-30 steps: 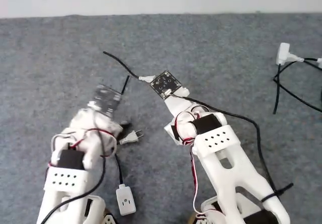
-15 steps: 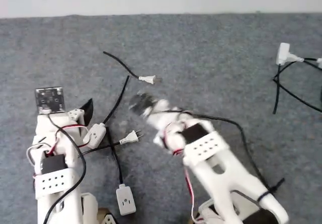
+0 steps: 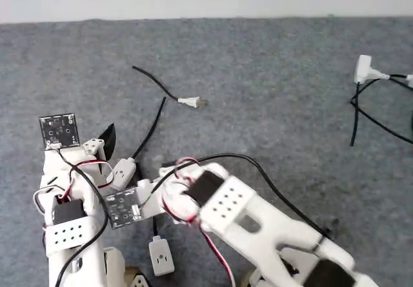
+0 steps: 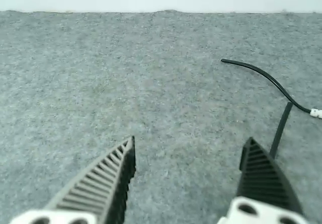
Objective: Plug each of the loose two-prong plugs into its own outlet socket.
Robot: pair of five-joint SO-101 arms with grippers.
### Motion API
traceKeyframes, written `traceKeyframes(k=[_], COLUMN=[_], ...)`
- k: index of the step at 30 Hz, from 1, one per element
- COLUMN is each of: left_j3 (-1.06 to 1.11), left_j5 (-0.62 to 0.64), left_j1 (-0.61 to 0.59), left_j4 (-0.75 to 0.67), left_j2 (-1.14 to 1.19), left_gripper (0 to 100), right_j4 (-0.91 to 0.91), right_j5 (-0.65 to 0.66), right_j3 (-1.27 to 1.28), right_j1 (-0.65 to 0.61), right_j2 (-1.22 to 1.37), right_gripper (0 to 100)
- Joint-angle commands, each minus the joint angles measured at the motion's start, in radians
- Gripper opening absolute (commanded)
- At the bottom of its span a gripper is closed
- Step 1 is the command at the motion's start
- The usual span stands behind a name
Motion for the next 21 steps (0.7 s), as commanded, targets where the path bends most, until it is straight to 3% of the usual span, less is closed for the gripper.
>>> traceKeyframes(k=[1, 9, 21], left_j3=[-0.016, -0.019, -0.018], left_j5=[-0.02, 0.025, 0.025], left_j1=[-0.009, -0.101, -0.1], left_j4=[-0.031, -0.06, -0.061], left_j2=[-0.012, -0.014, -0.014], left_gripper=[32, 32, 32], right_j4=[0.016, -0.094, -0.15], right_j5=[0.026, 0.023, 0.025], right_j3=[-0.123, -0.175, -0.221], right_j1=[-0.012, 0.044, 0.071], right_j2=[0.148, 0.424, 0.446], right_gripper=[25.9, 26.0, 26.0])
